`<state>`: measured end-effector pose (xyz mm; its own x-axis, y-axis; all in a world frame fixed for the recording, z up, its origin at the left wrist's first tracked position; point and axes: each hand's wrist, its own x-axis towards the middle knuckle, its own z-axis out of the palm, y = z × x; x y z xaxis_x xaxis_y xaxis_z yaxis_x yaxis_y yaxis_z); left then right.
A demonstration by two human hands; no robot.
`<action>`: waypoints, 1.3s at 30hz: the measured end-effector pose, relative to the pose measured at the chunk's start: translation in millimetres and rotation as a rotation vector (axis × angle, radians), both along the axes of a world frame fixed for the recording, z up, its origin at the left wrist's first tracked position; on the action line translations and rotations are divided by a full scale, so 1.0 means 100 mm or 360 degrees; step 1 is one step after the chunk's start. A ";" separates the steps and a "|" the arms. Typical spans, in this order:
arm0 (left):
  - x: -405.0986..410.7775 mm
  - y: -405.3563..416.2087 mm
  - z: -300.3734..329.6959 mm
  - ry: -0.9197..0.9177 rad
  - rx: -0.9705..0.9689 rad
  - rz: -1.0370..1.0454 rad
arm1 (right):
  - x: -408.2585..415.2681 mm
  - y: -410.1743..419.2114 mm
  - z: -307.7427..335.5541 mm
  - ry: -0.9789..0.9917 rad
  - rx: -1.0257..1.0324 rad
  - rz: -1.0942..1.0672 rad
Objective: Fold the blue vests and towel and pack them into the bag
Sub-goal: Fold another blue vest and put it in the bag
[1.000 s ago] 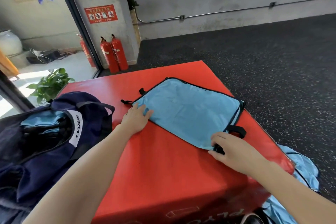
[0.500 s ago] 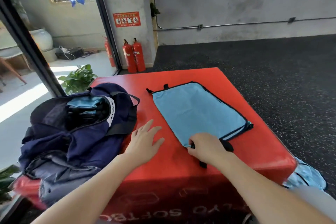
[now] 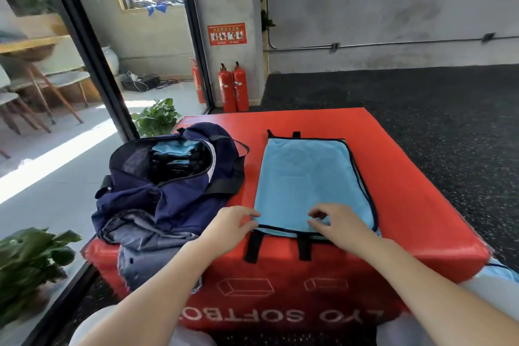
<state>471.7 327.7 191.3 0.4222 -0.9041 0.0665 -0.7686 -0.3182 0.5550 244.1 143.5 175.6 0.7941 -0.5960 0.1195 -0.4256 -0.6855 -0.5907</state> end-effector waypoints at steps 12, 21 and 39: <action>-0.04 0.10 -0.18 -0.0036 0.0119 -0.0240 | -1.16 -0.27 -0.13 0.0352 -0.0181 0.0013; -0.25 0.32 -0.34 -0.0278 0.0001 -0.0336 | -1.29 -0.14 -0.34 0.0111 -0.0417 0.0026; -0.43 0.25 0.18 0.0250 -0.0295 0.0057 | -1.28 -0.17 0.29 -0.0184 0.0031 -0.0215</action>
